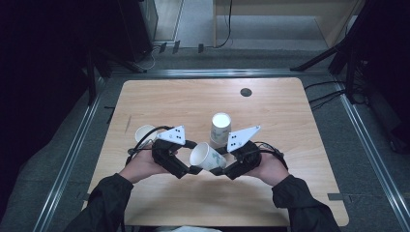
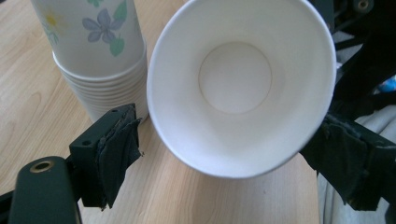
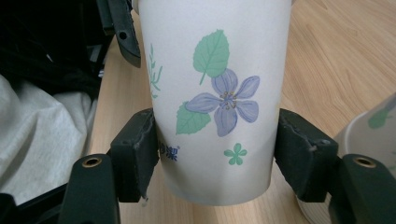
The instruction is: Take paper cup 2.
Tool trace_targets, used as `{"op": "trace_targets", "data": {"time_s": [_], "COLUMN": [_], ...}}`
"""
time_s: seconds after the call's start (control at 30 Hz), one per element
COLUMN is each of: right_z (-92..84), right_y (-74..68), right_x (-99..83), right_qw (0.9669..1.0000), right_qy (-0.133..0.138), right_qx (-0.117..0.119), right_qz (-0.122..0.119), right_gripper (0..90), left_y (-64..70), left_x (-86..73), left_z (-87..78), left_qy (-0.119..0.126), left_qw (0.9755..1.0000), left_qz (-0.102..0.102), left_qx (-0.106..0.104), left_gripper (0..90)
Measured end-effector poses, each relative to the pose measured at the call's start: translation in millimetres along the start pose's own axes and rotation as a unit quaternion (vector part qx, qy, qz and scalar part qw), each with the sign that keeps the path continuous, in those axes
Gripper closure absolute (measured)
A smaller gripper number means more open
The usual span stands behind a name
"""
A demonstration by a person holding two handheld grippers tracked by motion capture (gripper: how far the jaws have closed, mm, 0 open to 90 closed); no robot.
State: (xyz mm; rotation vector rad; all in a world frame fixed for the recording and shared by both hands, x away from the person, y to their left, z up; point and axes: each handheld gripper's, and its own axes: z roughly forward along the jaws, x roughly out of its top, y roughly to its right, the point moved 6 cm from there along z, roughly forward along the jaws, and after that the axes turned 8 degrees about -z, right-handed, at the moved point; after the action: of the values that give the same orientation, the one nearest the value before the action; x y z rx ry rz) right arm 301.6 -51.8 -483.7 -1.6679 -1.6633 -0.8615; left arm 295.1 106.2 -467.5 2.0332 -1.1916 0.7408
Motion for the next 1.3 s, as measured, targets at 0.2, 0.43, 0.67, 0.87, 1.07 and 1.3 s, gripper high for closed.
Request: {"op": "trace_targets", "data": {"time_s": [0.2,0.43,0.67,0.87,1.07,1.3], "right_z": [3.8,10.2,11.5,12.2,12.4,14.9], "right_y": [-0.4,-0.9,-1.4,-2.4,-3.5,-3.8], "right_x": [5.6,11.4,14.4,13.6,13.6,8.5], "right_qw": [0.9998,0.9995,0.9990,0.9990,0.9991,0.9997], "right_qy": [0.010,0.017,0.027,0.021,0.018,0.008], "right_qx": [0.014,0.025,0.032,0.033,0.034,0.010], "right_qz": [0.004,0.008,0.018,0.021,0.017,0.019], "right_gripper": [34.8,34.8,34.9,34.7,31.7,21.4], "left_y": [3.5,4.9,5.0,5.3,5.5,0.5], "left_x": [1.7,4.2,4.4,3.4,3.2,1.6], "left_z": [-1.2,-3.9,-5.8,-5.1,-6.3,-13.8], "left_qy": [0.029,0.054,0.067,0.059,0.053,0.058], "left_qw": [0.9995,0.9981,0.9972,0.9978,0.9984,0.9981], "left_qz": [-0.014,-0.027,-0.030,-0.026,-0.017,-0.022], "left_qx": [-0.008,-0.010,-0.011,-0.012,-0.007,0.001], "left_gripper": [13.3,14.8,21.7,23.4,24.0,24.1]}}
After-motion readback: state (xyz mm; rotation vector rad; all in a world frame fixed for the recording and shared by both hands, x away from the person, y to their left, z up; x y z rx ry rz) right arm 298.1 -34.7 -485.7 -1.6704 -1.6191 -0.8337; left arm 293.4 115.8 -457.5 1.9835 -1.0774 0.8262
